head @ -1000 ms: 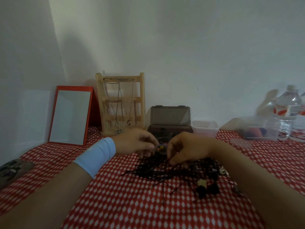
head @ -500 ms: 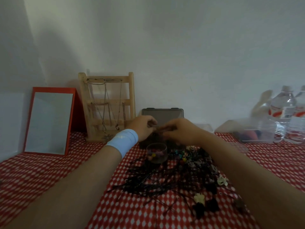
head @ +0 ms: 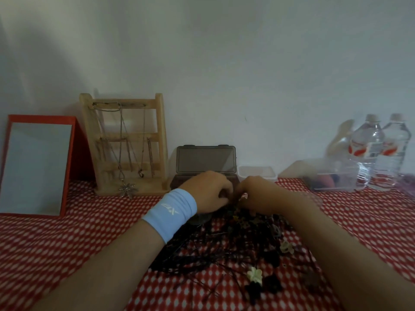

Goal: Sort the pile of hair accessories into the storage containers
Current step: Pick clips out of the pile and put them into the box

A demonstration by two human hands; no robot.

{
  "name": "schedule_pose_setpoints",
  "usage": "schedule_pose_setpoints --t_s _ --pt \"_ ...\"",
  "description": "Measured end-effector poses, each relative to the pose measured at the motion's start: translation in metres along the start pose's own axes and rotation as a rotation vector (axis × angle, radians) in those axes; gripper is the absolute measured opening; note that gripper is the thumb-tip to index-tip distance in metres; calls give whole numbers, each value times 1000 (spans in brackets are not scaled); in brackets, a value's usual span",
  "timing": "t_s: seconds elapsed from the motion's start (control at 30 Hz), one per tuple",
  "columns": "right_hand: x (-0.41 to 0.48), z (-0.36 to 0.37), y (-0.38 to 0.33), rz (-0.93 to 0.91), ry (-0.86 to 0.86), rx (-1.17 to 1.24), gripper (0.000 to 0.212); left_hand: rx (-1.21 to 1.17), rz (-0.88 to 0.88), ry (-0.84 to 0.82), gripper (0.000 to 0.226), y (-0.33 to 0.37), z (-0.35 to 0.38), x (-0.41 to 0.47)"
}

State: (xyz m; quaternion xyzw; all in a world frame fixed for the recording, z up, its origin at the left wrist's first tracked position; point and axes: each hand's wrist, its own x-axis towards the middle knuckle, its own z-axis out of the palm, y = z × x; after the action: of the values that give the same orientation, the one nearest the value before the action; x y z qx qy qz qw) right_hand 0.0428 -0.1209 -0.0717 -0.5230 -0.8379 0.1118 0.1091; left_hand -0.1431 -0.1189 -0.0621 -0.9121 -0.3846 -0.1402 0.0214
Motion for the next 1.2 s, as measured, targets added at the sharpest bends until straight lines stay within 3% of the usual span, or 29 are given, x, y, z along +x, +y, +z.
schedule_pose_setpoints --t_s 0.23,0.47,0.63,0.8,0.93,1.2 --pt "-5 3 -1 16 -50 -79 24 68 -41 -201 21 7 12 -5" --pt "-5 4 3 41 -5 -47 14 -45 -135 -166 15 5 17 -7" --pt "-5 3 4 29 73 -16 18 -239 -136 -95 26 -5 9 -10" --pt "-8 -1 -3 26 140 41 14 -337 -139 -2 17 -22 -22 -19" --pt "-3 -8 -13 -4 197 65 6 -405 -156 -55 10 -33 -21 -25" --pt "9 -31 -28 5 83 -33 18 -589 -157 -39 11 -26 -7 -21"
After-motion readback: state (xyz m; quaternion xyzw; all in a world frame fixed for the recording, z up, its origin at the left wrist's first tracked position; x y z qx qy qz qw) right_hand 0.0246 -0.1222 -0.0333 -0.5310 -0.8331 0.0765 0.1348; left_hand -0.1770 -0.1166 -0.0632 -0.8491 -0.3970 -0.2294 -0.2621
